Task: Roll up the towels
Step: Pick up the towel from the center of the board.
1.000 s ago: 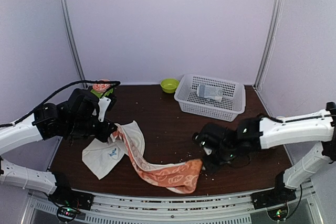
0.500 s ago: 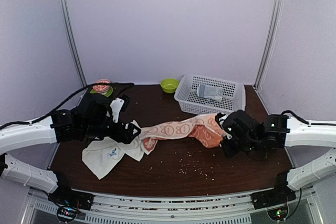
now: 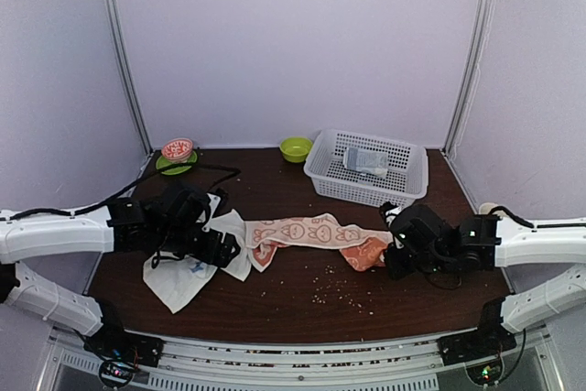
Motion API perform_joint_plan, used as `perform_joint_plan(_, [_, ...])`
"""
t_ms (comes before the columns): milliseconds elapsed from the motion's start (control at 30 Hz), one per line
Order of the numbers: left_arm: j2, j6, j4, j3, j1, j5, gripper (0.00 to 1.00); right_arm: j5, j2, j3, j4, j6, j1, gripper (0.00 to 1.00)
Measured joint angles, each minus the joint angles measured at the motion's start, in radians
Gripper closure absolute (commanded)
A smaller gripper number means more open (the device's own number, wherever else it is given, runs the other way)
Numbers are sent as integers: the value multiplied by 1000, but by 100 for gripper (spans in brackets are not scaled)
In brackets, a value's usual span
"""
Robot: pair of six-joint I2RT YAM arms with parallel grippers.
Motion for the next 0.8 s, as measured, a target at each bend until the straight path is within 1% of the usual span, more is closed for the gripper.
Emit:
perform_joint_plan(100, [117,-14,-2,52,-5,3,43,16,-35,-27,1,10,-17,100])
perform_joint_plan(267, [288,-19,-13,153,-34,3,55,24,-105,-52,4,27,-46,100])
perform_joint_plan(400, [359,-33,-37,220,-37,-24,57,25,-129,-69,13,34,-55,100])
perform_joint_plan(500, [377,-56,-45,253,-10,-28,57,26,-132,-77,18,36,-57,100])
perform_joint_plan(633, [390,-88,-47,285,42,-15,57,26,-141,-85,21,36,-57,100])
perform_joint_plan(800, [449,-116,-29,308,80,33,58,25,-158,-88,26,36,-59,100])
